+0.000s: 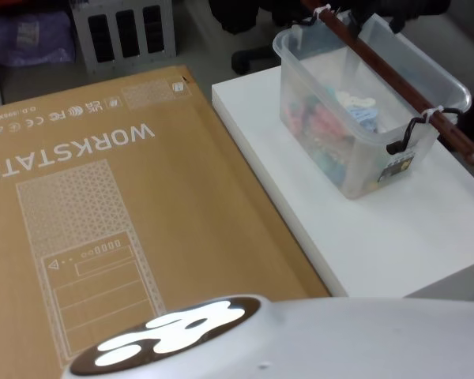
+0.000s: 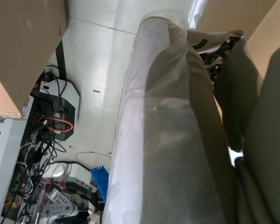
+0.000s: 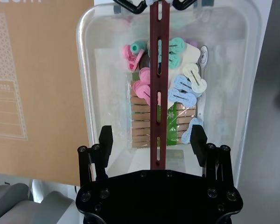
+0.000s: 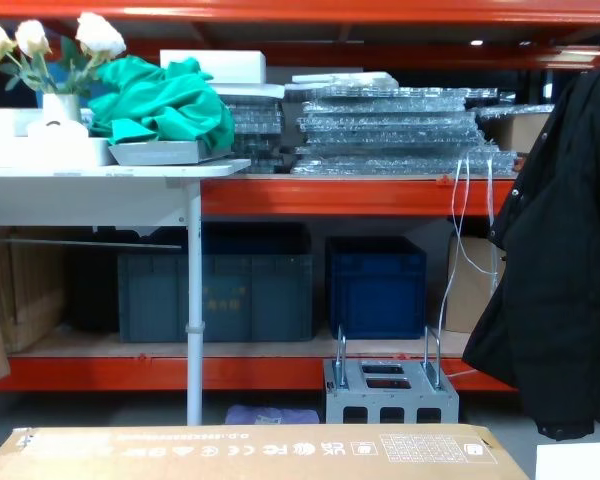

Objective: Use one hand to grasp the basket and place it at the designated location.

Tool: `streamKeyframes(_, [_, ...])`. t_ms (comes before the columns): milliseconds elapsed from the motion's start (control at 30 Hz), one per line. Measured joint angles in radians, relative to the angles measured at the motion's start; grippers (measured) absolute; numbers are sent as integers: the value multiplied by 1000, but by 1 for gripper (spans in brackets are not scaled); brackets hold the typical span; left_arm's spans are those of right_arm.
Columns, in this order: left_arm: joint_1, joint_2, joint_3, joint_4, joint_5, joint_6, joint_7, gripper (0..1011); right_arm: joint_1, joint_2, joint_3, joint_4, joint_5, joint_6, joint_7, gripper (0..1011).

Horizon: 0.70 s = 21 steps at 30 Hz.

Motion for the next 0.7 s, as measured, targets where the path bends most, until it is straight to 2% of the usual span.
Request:
streamKeyframes(300, [0,0,0,0,0,0,0,0,-10,45,42,-56,20,14,-19,1001])
streamKeyframes(700, [0,0,0,0,0,0,0,0,-10,45,55,-65,8,23,-18,1001])
